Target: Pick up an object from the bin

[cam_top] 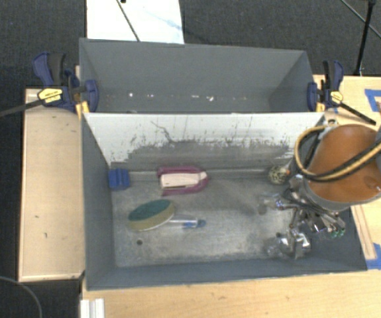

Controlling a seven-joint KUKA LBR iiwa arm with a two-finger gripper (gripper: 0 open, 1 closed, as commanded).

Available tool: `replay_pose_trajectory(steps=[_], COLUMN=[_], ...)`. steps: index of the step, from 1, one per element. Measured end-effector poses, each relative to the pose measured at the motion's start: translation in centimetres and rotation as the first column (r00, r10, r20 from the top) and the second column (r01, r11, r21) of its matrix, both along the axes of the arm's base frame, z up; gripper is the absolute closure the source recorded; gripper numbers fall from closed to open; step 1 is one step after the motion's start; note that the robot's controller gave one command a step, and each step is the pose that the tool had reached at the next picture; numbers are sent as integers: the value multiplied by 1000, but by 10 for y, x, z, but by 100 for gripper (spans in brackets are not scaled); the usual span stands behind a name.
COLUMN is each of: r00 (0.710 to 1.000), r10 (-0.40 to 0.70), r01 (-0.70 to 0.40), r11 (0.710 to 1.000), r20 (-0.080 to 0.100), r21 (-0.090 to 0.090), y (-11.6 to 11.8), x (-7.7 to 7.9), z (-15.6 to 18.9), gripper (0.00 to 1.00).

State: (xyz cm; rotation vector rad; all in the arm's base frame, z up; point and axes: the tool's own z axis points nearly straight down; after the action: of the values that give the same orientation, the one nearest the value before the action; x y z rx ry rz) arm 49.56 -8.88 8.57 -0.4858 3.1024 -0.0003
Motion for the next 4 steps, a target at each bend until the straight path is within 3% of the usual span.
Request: replay_pose_trajectory(steps=[1,2,3,4], r00=[999,930,848,850], r10=[43,367,530,527], r01=[-43,-367,-530,-527], r11=[999,930,848,850], r20=[5,10,0,-1], r21=[-1,-6,-3,1], y=[-60,-42,-20,-19], x=[-3,-14,-14,-14], z=[-11,-12,-14,-16], gripper=[0,0,0,100])
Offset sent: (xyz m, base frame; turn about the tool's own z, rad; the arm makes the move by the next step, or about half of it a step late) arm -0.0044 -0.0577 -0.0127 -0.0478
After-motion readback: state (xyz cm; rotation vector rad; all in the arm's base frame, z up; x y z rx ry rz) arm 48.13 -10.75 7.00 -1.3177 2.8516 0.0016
